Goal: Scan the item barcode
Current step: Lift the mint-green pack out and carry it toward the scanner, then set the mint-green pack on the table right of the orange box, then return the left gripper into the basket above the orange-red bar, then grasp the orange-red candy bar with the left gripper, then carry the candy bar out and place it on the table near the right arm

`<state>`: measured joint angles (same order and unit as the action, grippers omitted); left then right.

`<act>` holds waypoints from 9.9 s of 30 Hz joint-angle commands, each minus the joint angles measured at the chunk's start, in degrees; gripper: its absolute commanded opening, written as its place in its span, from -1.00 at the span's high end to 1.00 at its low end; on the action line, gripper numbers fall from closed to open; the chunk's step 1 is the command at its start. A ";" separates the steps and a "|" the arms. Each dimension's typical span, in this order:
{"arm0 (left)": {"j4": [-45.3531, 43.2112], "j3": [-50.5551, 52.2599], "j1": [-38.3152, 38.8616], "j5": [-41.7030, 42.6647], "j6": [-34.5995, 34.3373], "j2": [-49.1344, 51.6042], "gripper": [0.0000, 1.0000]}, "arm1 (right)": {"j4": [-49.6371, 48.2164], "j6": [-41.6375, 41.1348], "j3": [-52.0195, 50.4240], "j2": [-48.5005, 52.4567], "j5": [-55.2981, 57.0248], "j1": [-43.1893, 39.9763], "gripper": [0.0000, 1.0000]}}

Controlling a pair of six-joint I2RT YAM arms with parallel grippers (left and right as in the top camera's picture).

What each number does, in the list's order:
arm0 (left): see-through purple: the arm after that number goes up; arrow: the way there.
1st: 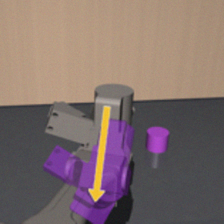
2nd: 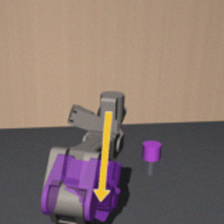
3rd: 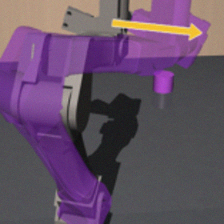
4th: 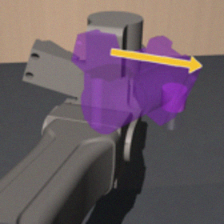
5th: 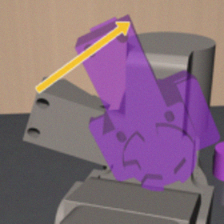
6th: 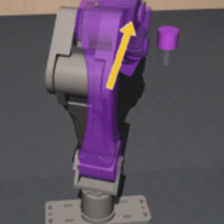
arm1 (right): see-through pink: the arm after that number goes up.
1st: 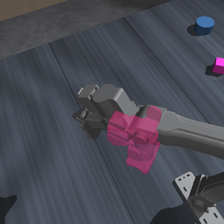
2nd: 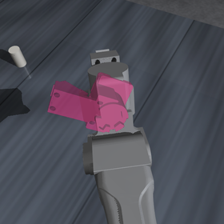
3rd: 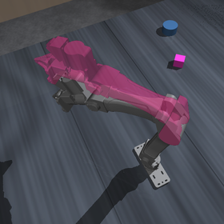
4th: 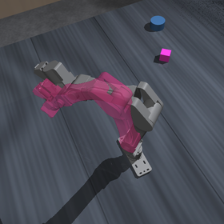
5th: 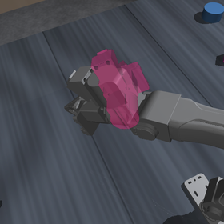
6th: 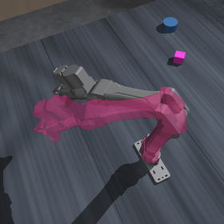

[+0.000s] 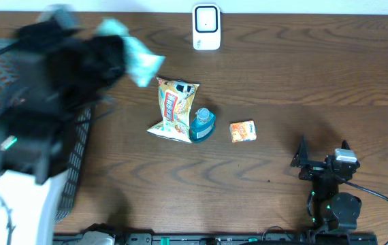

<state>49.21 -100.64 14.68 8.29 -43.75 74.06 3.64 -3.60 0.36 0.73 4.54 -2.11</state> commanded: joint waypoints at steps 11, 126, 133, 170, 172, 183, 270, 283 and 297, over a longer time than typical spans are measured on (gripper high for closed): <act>-15.30 0.15 26.86 -5.99 7.41 24.81 0.86 | 0.20 0.68 -0.04 -0.09 0.44 0.28 -0.99; -1.53 29.49 -45.53 -22.21 -0.92 8.68 -0.88 | 0.20 0.68 -0.04 -0.09 0.46 0.28 -0.99; -26.45 42.97 -45.53 -19.45 14.21 9.22 -0.87 | 0.20 0.68 -0.04 -0.09 0.44 0.28 -0.99; -34.71 45.18 -47.06 -19.19 9.97 27.39 0.85 | 0.20 0.68 -0.04 -0.09 0.46 0.28 -0.99; -35.56 45.09 -47.08 -19.41 13.07 25.75 0.85 | 0.20 0.68 -0.04 -0.09 0.46 0.28 -0.99; -43.06 44.81 -47.63 -28.74 18.64 22.75 0.85 | 0.20 0.68 -0.04 -0.09 0.46 0.28 -0.99; -34.51 39.91 -50.01 -11.34 32.02 -4.35 0.85 | 0.20 0.68 -0.04 -0.09 0.46 0.28 -0.99; -29.83 39.91 -48.81 -6.95 17.11 -22.43 0.86 | 0.20 0.68 -0.04 -0.09 0.44 0.28 -0.99; -25.90 39.91 -22.51 2.97 16.81 -27.41 0.86 | 0.20 0.68 -0.04 -0.09 0.44 0.28 -0.99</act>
<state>23.03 -59.81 -13.58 10.72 -28.75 46.11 3.64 -3.62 0.36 0.73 4.54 -2.11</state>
